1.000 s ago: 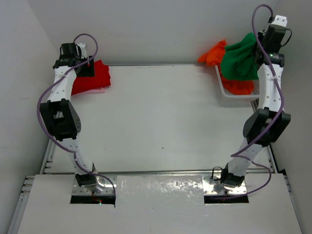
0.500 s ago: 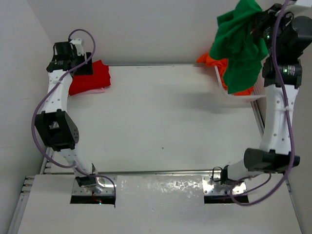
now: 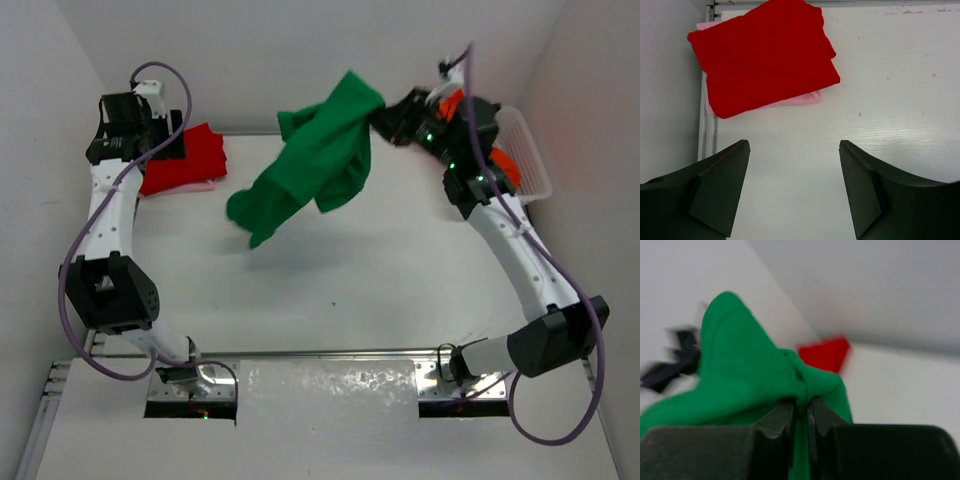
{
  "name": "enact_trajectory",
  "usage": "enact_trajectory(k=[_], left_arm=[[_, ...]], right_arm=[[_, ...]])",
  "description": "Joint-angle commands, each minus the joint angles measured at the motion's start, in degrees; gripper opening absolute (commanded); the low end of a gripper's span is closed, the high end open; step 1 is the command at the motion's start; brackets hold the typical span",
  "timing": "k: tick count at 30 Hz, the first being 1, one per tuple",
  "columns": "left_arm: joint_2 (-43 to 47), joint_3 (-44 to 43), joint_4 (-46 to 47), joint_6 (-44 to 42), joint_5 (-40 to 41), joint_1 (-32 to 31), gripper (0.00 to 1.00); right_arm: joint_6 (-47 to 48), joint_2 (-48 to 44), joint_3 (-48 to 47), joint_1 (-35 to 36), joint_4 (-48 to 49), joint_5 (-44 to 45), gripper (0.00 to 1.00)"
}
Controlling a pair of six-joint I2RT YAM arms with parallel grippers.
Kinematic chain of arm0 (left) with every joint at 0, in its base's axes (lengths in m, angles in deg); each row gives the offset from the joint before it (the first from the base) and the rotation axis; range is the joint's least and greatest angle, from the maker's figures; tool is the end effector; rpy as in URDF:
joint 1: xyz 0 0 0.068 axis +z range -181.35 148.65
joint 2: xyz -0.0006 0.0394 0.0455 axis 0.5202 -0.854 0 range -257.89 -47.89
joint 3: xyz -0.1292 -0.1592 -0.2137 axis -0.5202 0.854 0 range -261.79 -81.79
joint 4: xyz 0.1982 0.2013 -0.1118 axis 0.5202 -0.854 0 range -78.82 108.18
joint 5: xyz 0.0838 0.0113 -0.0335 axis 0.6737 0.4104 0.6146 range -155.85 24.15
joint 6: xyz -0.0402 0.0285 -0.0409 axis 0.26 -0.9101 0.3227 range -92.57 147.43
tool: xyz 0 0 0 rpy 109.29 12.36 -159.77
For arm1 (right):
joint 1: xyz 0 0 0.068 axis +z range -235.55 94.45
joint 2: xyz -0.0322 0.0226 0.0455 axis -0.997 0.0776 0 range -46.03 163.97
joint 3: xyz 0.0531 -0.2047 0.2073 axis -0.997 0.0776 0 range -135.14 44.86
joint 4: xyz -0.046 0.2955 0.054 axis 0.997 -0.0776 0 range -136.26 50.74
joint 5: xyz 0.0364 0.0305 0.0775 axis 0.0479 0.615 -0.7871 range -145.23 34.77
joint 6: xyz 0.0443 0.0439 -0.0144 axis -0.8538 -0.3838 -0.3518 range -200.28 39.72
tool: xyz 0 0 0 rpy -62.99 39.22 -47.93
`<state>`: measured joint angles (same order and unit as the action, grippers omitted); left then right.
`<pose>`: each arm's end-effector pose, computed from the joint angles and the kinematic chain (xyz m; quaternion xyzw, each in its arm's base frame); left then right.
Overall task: Fold and stack the t-shirts
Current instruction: Move the tshirt to the center of the board, then flatten out the tshirt
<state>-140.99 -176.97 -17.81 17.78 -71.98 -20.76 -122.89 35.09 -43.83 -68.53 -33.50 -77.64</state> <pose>0.4190 0.0730 0.4028 0.0178 0.8815 0.0360 0.4705 0.3499 0.1267 0.5233 -0.0139 0.6271 0.4871 0.6076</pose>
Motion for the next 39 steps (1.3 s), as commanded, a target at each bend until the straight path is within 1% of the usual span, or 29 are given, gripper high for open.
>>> enact_trajectory(k=[1,2,3,4,5,6,8,9,10,11,13,14,15,16,18,19,20,21,22,23,24,26,28,32,34,35,36,38,39], left_arm=[[4.59,1.30,2.50,-1.68,1.73,0.40,0.71],[5.20,2.35,2.50,-2.99,2.08,0.40,0.71],[5.47,2.89,1.98,-3.79,2.09,0.40,0.71],[5.65,3.85,1.45,-5.54,1.30,0.31,0.71],[5.56,4.21,0.92,-6.34,0.60,0.40,0.71],[5.47,4.73,-0.04,-7.39,0.07,0.14,0.71],[5.03,6.75,-0.49,-9.32,0.50,-0.13,0.70],[4.77,8.50,-1.27,-11.42,1.38,-0.83,0.70],[4.77,9.73,-1.80,-12.75,1.99,-1.27,0.68],[4.77,11.05,-2.24,-13.98,3.13,-1.97,0.67],[5.12,16.21,-3.30,-18.27,6.90,-4.52,0.66],[5.30,18.08,-3.82,-19.52,8.23,-5.31,0.65],[5.47,20.10,-5.22,-20.83,8.50,-6.53,0.65],[5.99,24.21,-5.84,-23.02,8.07,-6.98,0.64],[7.31,28.79,-4.37,-24.01,7.63,-8.73,0.64],[8.88,33.60,-2.79,-23.58,7.80,-9.44,0.65],[9.51,35.65,-1.03,-23.49,7.71,-9.97,0.65],[10.56,38.98,-0.75,-23.92,7.63,-14.06,0.66],[11.09,40.84,-0.23,-24.10,7.89,-15.67,0.71],[11.88,42.60,2.04,-24.27,8.32,-18.91,0.72],[13.19,46.36,3.37,-24.62,9.46,-20.16,0.73],[13.47,49.55,7.83,-24.89,11.13,-22.53,0.74],[12.25,52.72,10.57,-24.98,14.91,-23.07,0.75],[9.17,53.87,14.45,-23.75,17.99,-23.16,0.74],[7.67,54.57,15.94,-22.87,18.87,-23.16,0.70],[7.15,54.66,16.21,-22.61,19.05,-23.25,0.66],[6.27,54.66,16.13,-22.35,18.96,-23.33,0.52],[5.65,54.31,15.86,-21.99,18.79,-23.33,0.35],[5.56,53.61,15.60,-21.73,18.44,-23.33,0.12]], right_arm=[[3.63,-3.67,14.47,-0.23,-7.82,8.59,0.12],[6.02,-4.21,17.46,-0.40,-10.04,11.23,0.27],[9.18,-4.22,21.93,-0.58,-12.33,16.56,0.36],[14.00,-3.35,23.19,-0.93,-16.70,19.14,0.53],[15.87,-2.12,24.08,-1.89,-18.75,21.08,0.58],[18.76,-0.72,23.82,-2.51,-23.03,22.92,0.61],[21.15,3.94,21.73,-3.04,-27.18,24.25,0.63],[22.73,5.61,19.71,-2.87,-29.47,23.39,0.55],[22.92,5.89,19.34,-2.78,-29.23,22.51,0.44],[22.92,5.98,19.43,-2.26,-28.36,20.24,0.28],[23.19,5.54,20.39,0.02,-24.32,16.81,0.03],[23.53,5.63,20.65,1.25,-23.43,16.70,0.03],[24.41,5.97,20.66,2.48,-22.03,16.70,0.07],[24.68,6.50,20.48,3.80,-21.67,17.22,0.26],[24.94,9.92,19.08,7.14,-21.84,17.32,0.40],[24.60,11.59,18.38,8.02,-22.37,17.23,0.53],[23.11,14.91,16.89,9.16,-22.89,17.32,0.57],[22.32,16.60,16.27,9.52,-23.51,17.40,0.64],[21.52,18.09,15.91,10.40,-23.60,17.67,0.69],[20.47,20.89,15.13,11.02,-23.60,18.54,0.73],[20.29,22.31,14.60,11.63,-23.69,19.24,0.79],[20.20,25.47,12.41,13.65,-25.00,20.74,0.82],[19.94,29.87,10.82,14.79,-25.88,20.66,0.83],[16.08,34.53,10.37,15.06,-24.57,20.30,0.81],[15.28,36.55,9.94,15.06,-24.04,20.57,0.73],[15.10,37.09,9.76,15.06,-23.61,20.31,0.67],[15.10,37.53,9.58,15.06,-23.34,19.61,0.50],[15.01,38.32,9.41,15.06,-23.60,19.34,0.30],[15.19,38.15,9.49,14.98,-23.86,20.30,0.13]])
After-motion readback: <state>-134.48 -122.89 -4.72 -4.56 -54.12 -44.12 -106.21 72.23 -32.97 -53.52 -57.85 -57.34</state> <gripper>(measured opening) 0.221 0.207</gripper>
